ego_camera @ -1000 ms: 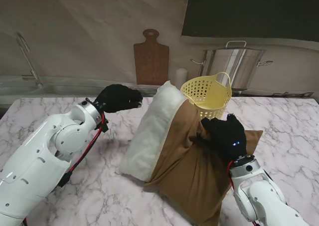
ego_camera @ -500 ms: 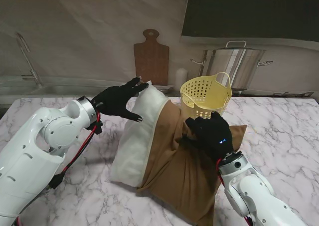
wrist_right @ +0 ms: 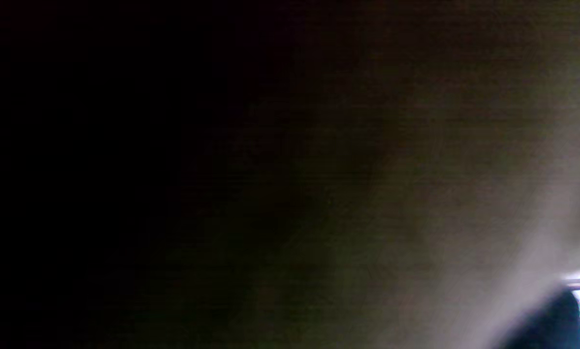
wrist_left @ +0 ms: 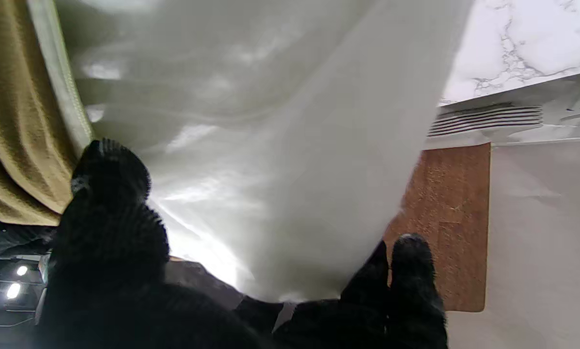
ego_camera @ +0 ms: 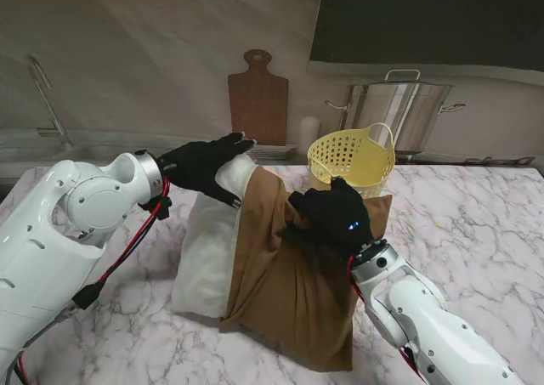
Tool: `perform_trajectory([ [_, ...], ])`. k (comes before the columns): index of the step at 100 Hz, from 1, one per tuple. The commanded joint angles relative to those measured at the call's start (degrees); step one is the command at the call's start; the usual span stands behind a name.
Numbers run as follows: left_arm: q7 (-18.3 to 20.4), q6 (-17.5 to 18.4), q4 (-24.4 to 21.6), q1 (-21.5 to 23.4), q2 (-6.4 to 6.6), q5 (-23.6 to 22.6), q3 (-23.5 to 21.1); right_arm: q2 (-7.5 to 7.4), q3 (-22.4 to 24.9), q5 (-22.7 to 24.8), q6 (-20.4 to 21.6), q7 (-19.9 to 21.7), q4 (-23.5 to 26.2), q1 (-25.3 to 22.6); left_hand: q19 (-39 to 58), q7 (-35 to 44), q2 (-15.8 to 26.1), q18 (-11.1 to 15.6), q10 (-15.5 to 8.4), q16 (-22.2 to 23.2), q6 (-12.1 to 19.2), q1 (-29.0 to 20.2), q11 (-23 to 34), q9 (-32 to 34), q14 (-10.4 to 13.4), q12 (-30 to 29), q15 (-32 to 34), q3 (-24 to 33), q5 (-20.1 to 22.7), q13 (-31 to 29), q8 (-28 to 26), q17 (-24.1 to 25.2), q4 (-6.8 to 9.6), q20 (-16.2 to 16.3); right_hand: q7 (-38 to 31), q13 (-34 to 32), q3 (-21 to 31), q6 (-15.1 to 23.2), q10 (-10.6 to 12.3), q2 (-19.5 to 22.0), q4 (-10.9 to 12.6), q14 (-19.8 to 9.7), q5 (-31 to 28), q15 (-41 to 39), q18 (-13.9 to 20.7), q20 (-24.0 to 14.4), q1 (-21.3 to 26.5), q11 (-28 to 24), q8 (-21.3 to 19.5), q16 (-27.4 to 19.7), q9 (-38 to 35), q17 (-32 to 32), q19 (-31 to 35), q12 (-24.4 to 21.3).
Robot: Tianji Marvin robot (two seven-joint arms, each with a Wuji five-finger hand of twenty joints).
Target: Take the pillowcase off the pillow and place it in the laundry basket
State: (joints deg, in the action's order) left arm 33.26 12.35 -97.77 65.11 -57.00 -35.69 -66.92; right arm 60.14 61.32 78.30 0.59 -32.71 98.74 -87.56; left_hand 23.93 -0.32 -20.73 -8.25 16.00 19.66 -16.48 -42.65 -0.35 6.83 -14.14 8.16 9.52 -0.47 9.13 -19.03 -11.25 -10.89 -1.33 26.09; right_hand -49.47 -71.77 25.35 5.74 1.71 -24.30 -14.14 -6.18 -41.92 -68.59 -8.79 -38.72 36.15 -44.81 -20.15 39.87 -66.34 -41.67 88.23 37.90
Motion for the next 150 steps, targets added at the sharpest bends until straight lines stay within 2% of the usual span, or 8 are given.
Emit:
perform_trajectory([
  [1, 1.74, -0.31, 0.37, -0.84, -0.07, 0.74, 1.09, 0.45, -0.29, -0.22, 0.06, 0.1, -0.13, 1.11, 10.59, -1.85, -1.45, 1.67, 0.83, -1.5, 0.64, 0.15, -1.0, -2.53, 1.73, -2.63, -0.9, -0.08, -1.53, 0.83, 4.56, 0.89, 0.62, -0.2, -4.36, -4.35, 10.87, 11.73, 3.68, 5.08, 4.44, -6.27, 0.68, -4.05, 0.61, 0.27, 10.16, -5.2, -1.69, 1.21, -2.97, -0.4, 0.18, 1.59],
  [17, 3.54, -1.41, 2.12, -2.89, 0.13, 1.62, 4.57, 0.69, -1.41, -1.03, -0.89, -0.1, -1.54, 2.7, 11.97, -0.8, -2.16, 2.66, 1.41, -1.16, -1.98, -0.26, -0.21, -0.03, 2.94, -1.42, -0.18, -0.07, -1.16, -1.25, 4.68, -0.17, 0.52, 0.39, -4.36, -4.35, 10.91, 11.85, 3.85, 5.14, 4.45, -6.26, 0.78, -4.04, 0.67, 0.29, 10.24, -5.21, -1.66, 1.24, -2.98, -0.41, 0.16, 1.6],
  [40, 3.11, -3.4, 5.19, -5.17, -0.18, 2.09, 8.94, 0.79, -1.76, -1.18, -1.55, -1.03, -2.38, 3.22, 19.23, 3.26, -2.37, 3.96, -2.64, 1.3, -5.99, -6.7, 3.48, 17.56, 5.95, 2.96, 2.61, 2.24, 0.31, -12.22, -9.64, -6.49, 1.41, 2.52, -4.42, -4.37, 10.92, 12.08, 3.86, 5.17, 4.46, -6.3, 0.78, -4.1, 0.68, 0.3, 10.34, -5.2, -1.67, 1.28, -2.93, -0.41, 0.16, 1.62],
  [66, -2.35, -4.34, 7.01, -5.72, -1.45, 2.67, 12.67, 1.0, 0.63, -1.44, -1.71, -2.42, -0.76, 0.78, 30.49, 14.03, 2.56, 5.59, -12.28, 3.66, 1.92, -21.21, 16.28, 41.03, 12.32, 11.2, 8.28, 2.85, 20.26, -31.43, -17.91, -16.22, 2.77, 5.54, -4.51, -4.36, 10.91, 12.28, 3.84, 5.31, 4.48, -6.29, 0.78, -4.14, 0.68, 0.32, 10.5, -5.25, -1.74, 1.3, -2.88, -0.41, 0.17, 1.68],
  [76, -6.19, -4.78, 7.65, -5.34, -2.26, 2.01, 13.4, 1.08, 0.94, -1.65, -1.8, -2.76, -0.65, 0.55, 37.14, 23.52, -0.6, 6.2, -16.44, 9.71, 7.48, -27.65, 7.66, 56.06, 13.1, 23.91, 13.4, 3.38, 27.21, -38.81, -29.88, -21.33, 2.79, 8.24, -4.54, -4.37, 10.9, 12.32, 3.83, 5.36, 4.49, -6.24, 0.82, -4.16, 0.76, 0.33, 10.58, -5.27, -1.78, 1.31, -2.87, -0.4, 0.15, 1.7],
  [83, -9.06, -5.34, 7.97, -4.8, -2.92, 2.23, 13.65, 1.1, 1.12, -1.65, -1.86, -2.92, -0.61, 0.41, 41.19, 30.07, -0.47, 6.08, -16.49, 10.95, 10.04, -29.07, 7.75, 60.65, 12.76, 25.55, 16.99, 3.21, 30.4, -42.02, -28.93, -23.91, 2.85, 9.99, -4.5, -4.36, 10.88, 12.43, 3.82, 5.41, 4.48, -6.22, 0.86, -4.17, 0.77, 0.33, 10.57, -5.25, -1.77, 1.31, -2.79, -0.4, 0.15, 1.71],
  [135, -15.08, -1.36, 5.72, -1.31, -3.11, -6.77, 7.56, 0.83, 6.85, 0.12, -5.43, 2.85, 3.26, -5.43, 44.61, 45.47, 2.76, 6.54, -13.44, 11.49, 18.96, -31.23, 12.81, 59.65, 10.74, 29.85, 22.81, 3.63, 30.69, -42.75, -23.45, -24.51, 1.17, 13.43, -2.83, -4.16, 13.84, 0.59, 0.64, 5.7, 5.49, -2.09, 0.84, -1.03, -1.07, 0.21, 8.87, -2.33, 1.7, -0.06, -3.43, 0.65, -0.47, -1.08],
  [150, -16.28, -0.23, 6.26, -1.14, -3.25, -6.65, 7.33, 0.98, 8.13, -0.42, -6.17, 3.89, 3.52, -6.47, 45.02, 46.97, 3.19, 6.43, -12.96, 12.82, 20.33, -31.31, 14.31, 58.77, 9.98, 31.2, 23.9, 4.29, 30.39, -42.32, -23.6, -24.12, 1.56, 14.34, -2.09, -4.13, 8.15, 0.61, -0.41, 8.57, 4.89, -0.48, -0.63, -0.03, -2.21, 0.09, 7.08, -1.53, 1.68, -0.37, -4.37, 1.38, -0.69, -2.23],
])
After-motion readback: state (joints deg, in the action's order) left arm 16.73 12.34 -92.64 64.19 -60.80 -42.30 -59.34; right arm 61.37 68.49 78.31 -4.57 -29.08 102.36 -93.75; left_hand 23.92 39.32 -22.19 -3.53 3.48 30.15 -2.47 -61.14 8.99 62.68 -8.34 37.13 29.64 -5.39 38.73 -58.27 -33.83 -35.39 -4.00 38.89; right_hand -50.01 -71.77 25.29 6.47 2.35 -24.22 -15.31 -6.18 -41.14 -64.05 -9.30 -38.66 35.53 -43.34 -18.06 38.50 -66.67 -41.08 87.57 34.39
